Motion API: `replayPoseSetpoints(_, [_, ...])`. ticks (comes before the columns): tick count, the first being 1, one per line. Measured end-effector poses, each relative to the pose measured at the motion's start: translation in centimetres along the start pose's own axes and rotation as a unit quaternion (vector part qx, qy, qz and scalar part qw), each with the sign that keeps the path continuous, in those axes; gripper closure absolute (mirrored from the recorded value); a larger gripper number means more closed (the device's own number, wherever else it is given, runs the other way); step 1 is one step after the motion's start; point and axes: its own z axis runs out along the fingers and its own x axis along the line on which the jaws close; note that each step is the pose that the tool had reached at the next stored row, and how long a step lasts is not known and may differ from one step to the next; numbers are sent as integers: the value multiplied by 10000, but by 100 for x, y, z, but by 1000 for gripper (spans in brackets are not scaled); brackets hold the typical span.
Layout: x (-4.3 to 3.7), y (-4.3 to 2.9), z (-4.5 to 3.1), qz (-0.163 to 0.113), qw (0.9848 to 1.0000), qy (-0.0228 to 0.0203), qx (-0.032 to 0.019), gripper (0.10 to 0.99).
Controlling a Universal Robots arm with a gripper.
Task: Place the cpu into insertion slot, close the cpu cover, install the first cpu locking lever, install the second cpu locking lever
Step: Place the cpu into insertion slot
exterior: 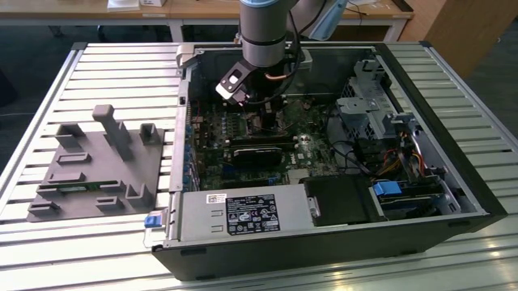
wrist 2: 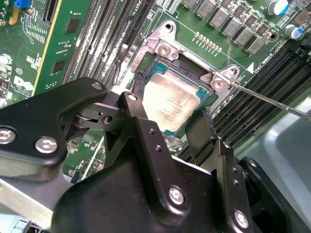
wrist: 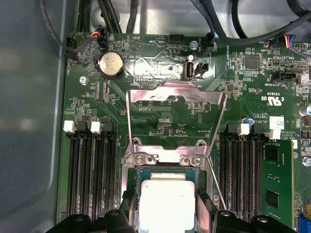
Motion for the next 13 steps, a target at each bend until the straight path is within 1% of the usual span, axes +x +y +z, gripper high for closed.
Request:
replayPoseSetpoints(5, [2,0,-3,7,10000,0,1,475])
replayPoseSetpoints(13, [1,11,-50,7,10000,1,16,475])
